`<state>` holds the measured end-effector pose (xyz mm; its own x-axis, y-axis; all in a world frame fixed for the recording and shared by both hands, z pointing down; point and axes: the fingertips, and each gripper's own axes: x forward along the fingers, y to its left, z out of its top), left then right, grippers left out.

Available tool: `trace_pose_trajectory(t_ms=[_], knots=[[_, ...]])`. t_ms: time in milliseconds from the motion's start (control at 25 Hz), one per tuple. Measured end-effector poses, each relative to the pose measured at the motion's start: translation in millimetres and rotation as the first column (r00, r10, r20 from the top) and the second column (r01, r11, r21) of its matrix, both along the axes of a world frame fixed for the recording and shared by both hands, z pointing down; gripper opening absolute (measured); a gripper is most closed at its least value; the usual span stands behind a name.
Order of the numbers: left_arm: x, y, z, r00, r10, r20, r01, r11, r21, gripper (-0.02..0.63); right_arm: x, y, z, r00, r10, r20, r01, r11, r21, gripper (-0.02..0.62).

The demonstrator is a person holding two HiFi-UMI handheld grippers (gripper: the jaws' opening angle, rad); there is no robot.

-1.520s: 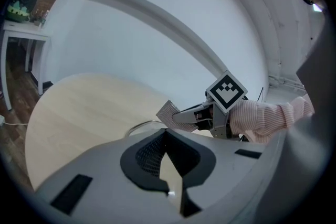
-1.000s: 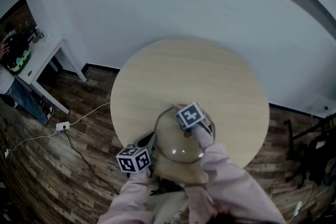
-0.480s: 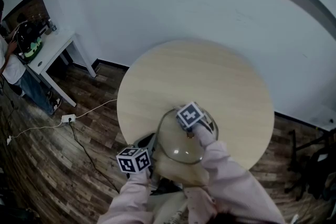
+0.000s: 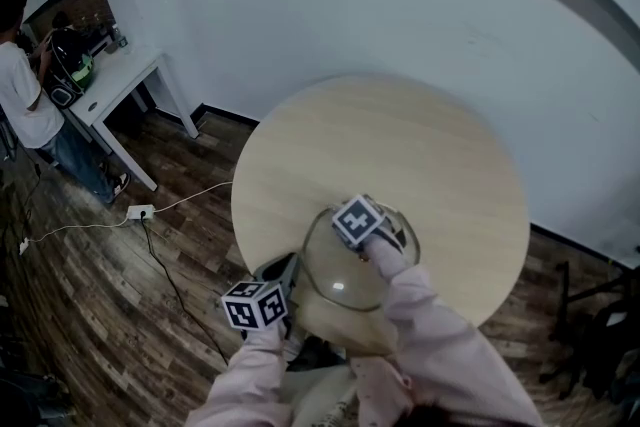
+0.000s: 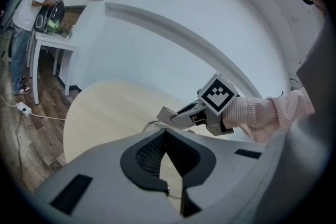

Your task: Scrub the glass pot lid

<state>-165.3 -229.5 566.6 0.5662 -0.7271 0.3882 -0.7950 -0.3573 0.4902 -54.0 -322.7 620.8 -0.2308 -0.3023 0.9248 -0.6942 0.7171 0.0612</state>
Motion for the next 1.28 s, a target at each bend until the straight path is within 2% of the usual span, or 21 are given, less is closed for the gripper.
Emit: trace_pose_trajectory(t_ms=[360, 640, 800, 1000, 1280], knots=[[-1.0, 9.5, -1.3, 1.0, -0.029, 0.009, 0.029, 1.0, 0.002, -0.006, -21.7, 2.0, -2.4, 0.994, -0.107, 0.012, 0.107, 0.993, 0.043, 0.08], [0.5, 15.7, -0.4, 0.999, -0.03, 0.018, 0.03, 1.0, -0.002, -0.006, -25.7, 7.2, -1.9, 0.99, -0.137, -0.012, 0.138, 0.99, 0.042, 0.08], [-2.0, 20.2, 1.1, 0.999, -0.033, 0.018, 0.033, 0.999, -0.001, -0.006, -36.7, 9.2, -2.6, 0.982, -0.187, -0.01, 0.187, 0.98, 0.067, 0.08], [-0.8, 23.3, 6.2, 1.0, -0.021, 0.014, 0.021, 1.0, -0.01, -0.006, -41.8, 20.1, 1.7, 0.975, -0.22, -0.029, 0.222, 0.974, 0.054, 0.08], [2.9, 24.6, 5.5, 1.0, 0.012, 0.018, -0.012, 1.0, -0.02, -0.006, -51.5, 22.8, 2.6, 0.961, -0.275, -0.03, 0.277, 0.957, 0.088, 0.08]])
